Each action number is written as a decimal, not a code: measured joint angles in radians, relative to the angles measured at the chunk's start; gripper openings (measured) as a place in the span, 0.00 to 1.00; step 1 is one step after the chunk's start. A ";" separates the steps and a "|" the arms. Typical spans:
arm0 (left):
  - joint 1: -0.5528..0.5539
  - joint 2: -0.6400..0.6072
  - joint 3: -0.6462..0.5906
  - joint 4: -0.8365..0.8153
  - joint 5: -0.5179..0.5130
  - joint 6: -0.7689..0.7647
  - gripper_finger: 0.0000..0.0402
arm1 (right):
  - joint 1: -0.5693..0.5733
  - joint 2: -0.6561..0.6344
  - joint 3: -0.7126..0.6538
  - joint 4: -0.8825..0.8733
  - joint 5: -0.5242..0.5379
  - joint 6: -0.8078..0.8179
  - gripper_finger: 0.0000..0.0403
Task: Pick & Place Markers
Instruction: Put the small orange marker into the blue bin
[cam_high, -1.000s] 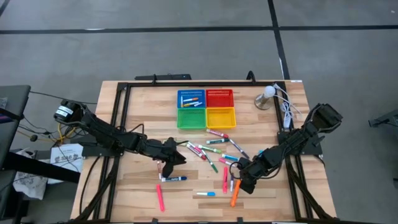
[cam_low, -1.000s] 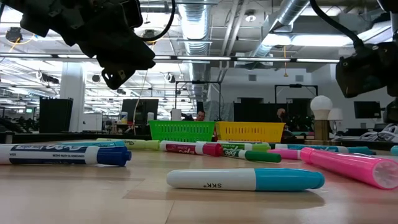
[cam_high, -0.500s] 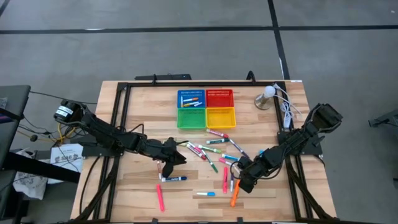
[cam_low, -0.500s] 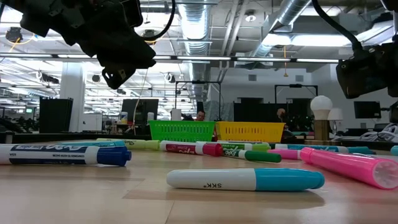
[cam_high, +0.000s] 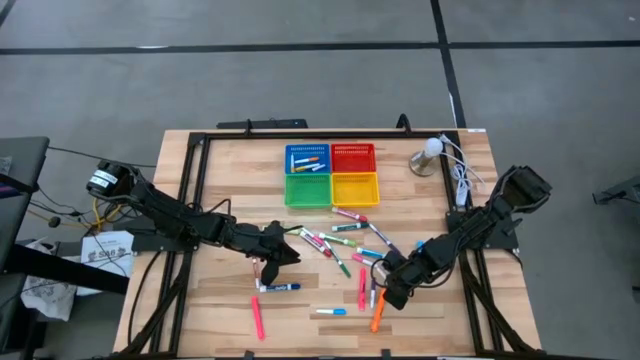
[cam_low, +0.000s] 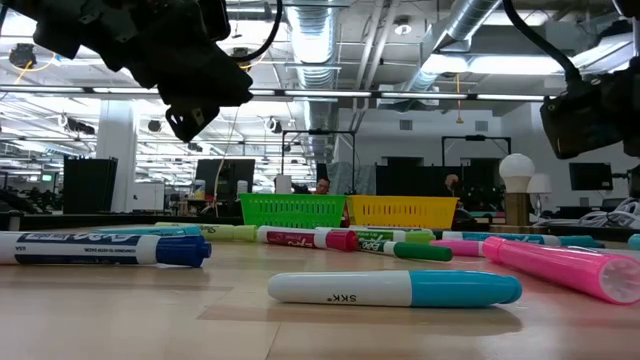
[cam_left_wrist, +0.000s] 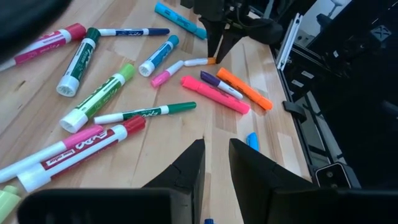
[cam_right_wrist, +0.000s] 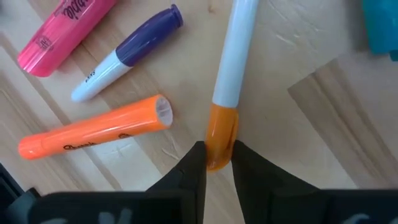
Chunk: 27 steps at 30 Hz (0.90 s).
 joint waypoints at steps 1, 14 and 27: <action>0.000 0.000 0.000 0.001 0.000 0.000 0.18 | -0.002 -0.008 -0.001 0.000 0.003 0.000 0.14; 0.004 0.000 0.000 0.013 0.000 0.000 0.18 | -0.021 -0.121 -0.002 -0.037 0.038 -0.011 0.04; 0.006 0.000 0.000 0.022 0.000 0.000 0.18 | -0.056 -0.141 0.000 -0.003 0.039 -0.055 0.18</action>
